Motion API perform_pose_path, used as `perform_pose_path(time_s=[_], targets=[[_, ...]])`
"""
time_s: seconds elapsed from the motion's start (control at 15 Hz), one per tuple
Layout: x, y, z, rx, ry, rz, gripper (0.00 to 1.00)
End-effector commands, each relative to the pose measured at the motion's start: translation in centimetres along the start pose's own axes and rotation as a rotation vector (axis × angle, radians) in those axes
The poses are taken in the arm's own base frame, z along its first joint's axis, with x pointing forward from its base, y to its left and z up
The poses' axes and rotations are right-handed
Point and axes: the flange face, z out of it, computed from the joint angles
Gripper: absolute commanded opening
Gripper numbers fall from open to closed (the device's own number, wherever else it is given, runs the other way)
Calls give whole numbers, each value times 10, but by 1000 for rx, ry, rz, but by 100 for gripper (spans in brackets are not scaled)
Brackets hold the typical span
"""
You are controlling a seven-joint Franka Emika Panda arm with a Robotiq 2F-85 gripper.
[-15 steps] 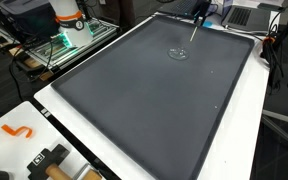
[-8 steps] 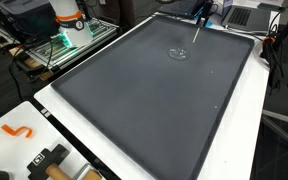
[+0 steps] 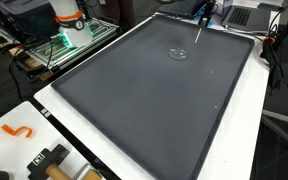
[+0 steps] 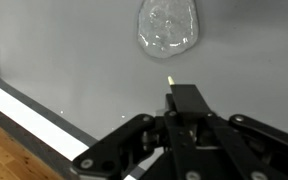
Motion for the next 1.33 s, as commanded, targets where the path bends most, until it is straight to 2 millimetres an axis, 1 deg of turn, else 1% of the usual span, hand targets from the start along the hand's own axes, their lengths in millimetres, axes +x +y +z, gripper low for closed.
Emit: perform_pose_path(time_s=[0.0,0.27,0.6,0.93,1.07,1.13,1.27], targets=[[-6,10,-3,43,-21,5,3],[-9,24,-7,91,-37,16,3],[-13,51,-10,174,-57,16,3],[-24,80,-6,267,-25,14,3],[-30,92,-1,287,-11,3,3],[-11,82,-5,244,-18,20,13],[-17,91,-2,257,-12,15,13]])
